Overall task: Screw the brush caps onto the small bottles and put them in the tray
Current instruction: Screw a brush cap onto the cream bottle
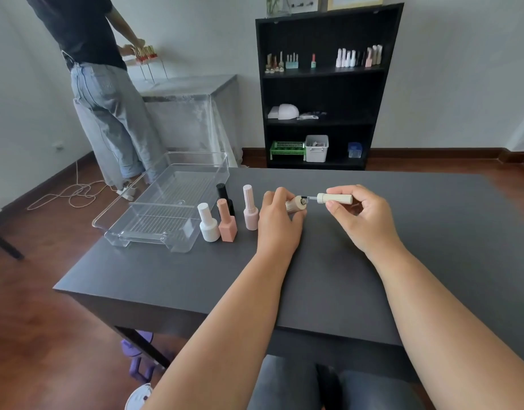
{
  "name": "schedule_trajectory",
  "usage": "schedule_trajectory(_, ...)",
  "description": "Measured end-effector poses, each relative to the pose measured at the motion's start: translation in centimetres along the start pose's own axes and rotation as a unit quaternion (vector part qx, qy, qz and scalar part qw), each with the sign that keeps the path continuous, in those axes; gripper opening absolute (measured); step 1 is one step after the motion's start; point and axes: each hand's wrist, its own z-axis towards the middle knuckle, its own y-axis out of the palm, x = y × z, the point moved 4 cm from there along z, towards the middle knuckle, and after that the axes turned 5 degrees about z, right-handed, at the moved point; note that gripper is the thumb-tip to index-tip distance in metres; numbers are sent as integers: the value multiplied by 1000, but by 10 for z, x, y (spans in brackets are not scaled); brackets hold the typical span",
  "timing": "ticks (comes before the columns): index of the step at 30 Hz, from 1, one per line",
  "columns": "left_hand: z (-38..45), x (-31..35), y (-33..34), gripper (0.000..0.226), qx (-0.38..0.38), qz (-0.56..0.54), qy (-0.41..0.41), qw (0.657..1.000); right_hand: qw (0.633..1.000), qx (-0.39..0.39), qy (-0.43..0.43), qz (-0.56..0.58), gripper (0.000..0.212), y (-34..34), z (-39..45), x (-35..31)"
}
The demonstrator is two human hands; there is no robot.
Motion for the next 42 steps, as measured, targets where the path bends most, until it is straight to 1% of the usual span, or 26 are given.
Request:
schedule_trajectory(7, 0, -1, 0, 20, -1, 0, -10, 1000, 1000, 18, -16, -13, 18, -3, 2, -2)
schedule_trajectory(15, 0, 0, 0, 21, -1, 2, -6, 1000, 999, 7, -21, -38, 20, -2, 1, -2)
schedule_trajectory(21, -2, 3, -1, 23, -6, 2, 16, 1000, 998, 2, -32, -56, 22, -1, 1, -2)
schedule_trajectory(25, -5, 8, -1, 22, -7, 0, 53, 999, 997, -15, -34, -65, 23, 1, 2, 0)
schedule_trajectory(28, -7, 11, -1, 22, -6, 16, 75, 997, 995, -31, -40, -92, 23, 4, 2, 2)
schedule_trajectory(33, -7, 12, -3, 22, 1, 26, 87, 996, 989, -45, -45, -136, 21, 3, 2, 4)
schedule_trajectory(38, -7, 12, -3, 23, 4, 39, 95, 995, 974, -65, -62, -210, 29, 1, 3, 6)
schedule_trajectory(40, -8, 13, -3, 23, 0, 48, 103, 993, 974, -67, -43, -212, 28, 1, 3, 8)
schedule_trajectory(42, -8, 15, -3, 24, -5, 57, 121, 991, 980, -78, 14, -184, 25, 1, 4, 14)
